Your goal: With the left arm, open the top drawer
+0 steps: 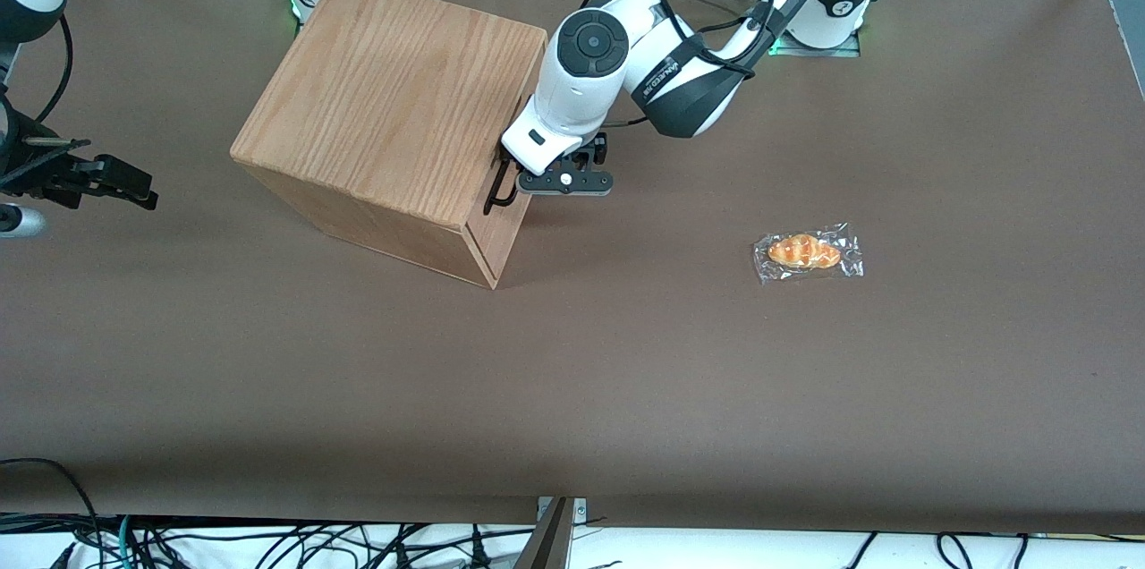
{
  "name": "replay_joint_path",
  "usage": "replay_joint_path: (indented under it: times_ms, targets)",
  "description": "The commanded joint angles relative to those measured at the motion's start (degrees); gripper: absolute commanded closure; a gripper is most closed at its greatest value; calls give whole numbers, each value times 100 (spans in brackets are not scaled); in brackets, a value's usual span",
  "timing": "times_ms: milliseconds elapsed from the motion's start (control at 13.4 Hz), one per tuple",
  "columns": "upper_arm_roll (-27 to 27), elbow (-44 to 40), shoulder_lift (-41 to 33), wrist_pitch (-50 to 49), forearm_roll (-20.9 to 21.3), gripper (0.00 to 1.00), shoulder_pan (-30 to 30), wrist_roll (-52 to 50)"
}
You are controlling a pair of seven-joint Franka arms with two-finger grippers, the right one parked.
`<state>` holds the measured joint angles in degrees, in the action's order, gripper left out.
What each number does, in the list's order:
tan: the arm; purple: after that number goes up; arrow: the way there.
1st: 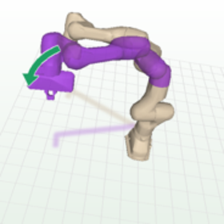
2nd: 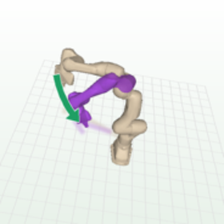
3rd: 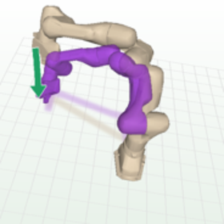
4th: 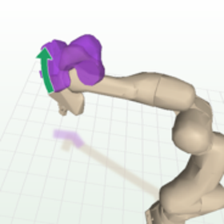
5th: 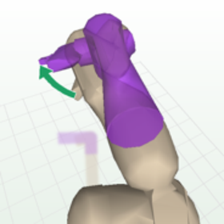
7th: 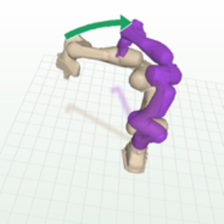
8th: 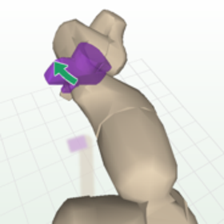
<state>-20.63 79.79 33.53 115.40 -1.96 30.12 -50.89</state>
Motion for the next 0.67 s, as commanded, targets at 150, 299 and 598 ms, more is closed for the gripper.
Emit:
replay_joint_path:
  times_ms: [150, 299, 598]
  targets:
    - [-20, -51, 84, 149, 108, 0, 196, -8]
    - [-20, -51, 58, 140, 117, 0, 170, -8]
    - [-11, -34, 40, 70, 214, 0, 126, 0]
